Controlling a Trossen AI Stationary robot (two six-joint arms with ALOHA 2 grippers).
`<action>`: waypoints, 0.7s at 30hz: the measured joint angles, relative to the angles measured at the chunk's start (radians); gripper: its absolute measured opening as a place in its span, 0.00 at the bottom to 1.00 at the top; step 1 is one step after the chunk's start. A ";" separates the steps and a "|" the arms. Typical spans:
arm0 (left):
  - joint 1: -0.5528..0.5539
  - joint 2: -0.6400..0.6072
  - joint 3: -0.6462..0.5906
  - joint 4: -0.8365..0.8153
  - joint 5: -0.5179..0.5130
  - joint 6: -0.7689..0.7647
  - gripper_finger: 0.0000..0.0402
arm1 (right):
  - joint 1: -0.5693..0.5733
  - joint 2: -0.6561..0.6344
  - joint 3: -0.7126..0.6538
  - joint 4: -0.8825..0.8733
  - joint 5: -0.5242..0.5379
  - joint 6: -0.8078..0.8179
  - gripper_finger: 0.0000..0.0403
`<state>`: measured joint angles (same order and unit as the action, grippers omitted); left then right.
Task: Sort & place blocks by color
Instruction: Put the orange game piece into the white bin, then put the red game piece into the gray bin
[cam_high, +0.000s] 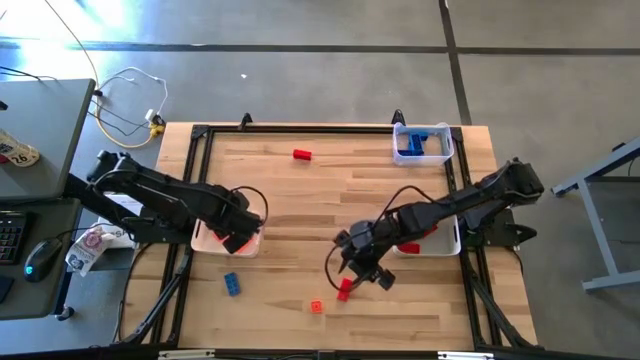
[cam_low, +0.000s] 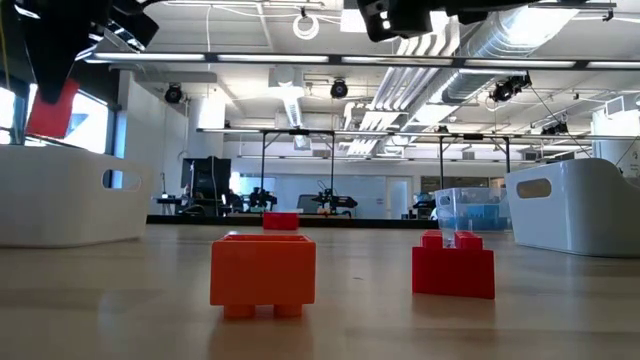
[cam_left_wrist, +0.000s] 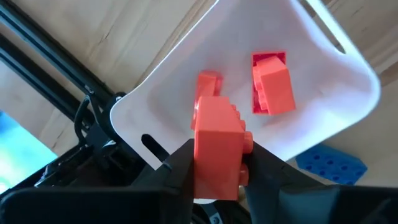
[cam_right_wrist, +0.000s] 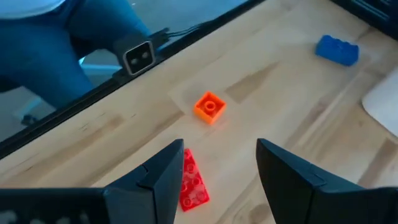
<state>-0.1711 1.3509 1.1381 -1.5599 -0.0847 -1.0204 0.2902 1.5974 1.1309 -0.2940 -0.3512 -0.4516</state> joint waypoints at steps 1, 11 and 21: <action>0.000 0.011 0.000 0.001 0.006 -0.002 0.22 | 0.006 0.002 0.000 -0.002 0.000 -0.008 0.46; 0.000 0.068 0.000 0.000 0.052 0.006 0.41 | 0.046 0.094 0.000 0.020 0.006 -0.083 0.46; 0.000 0.065 0.000 -0.007 0.065 -0.016 0.49 | 0.080 0.160 0.000 0.033 0.000 -0.115 0.46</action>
<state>-0.1707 1.4158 1.1381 -1.5673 -0.0198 -1.0367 0.3706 1.7570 1.1309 -0.2611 -0.3508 -0.5667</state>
